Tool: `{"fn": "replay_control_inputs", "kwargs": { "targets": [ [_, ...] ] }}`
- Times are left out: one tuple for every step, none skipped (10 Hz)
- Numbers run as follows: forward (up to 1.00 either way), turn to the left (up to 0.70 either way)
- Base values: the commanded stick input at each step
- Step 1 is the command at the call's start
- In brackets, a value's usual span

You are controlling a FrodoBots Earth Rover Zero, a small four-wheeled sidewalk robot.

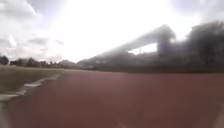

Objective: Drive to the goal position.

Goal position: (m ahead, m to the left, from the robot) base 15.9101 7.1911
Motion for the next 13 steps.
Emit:
{"fn": "replay_control_inputs", "kwargs": {
  "targets": [
    [0.70,0.00],
    [0.70,0.00],
    [0.70,0.00],
    [0.70,0.00],
    [0.70,0.00],
    [0.70,0.00],
    [0.70,0.00],
    [0.70,0.00],
    [0.70,0.00],
    [0.70,0.00],
    [0.70,0.00],
    [0.70,0.00],
    [0.70,0.00]
  ]
}}
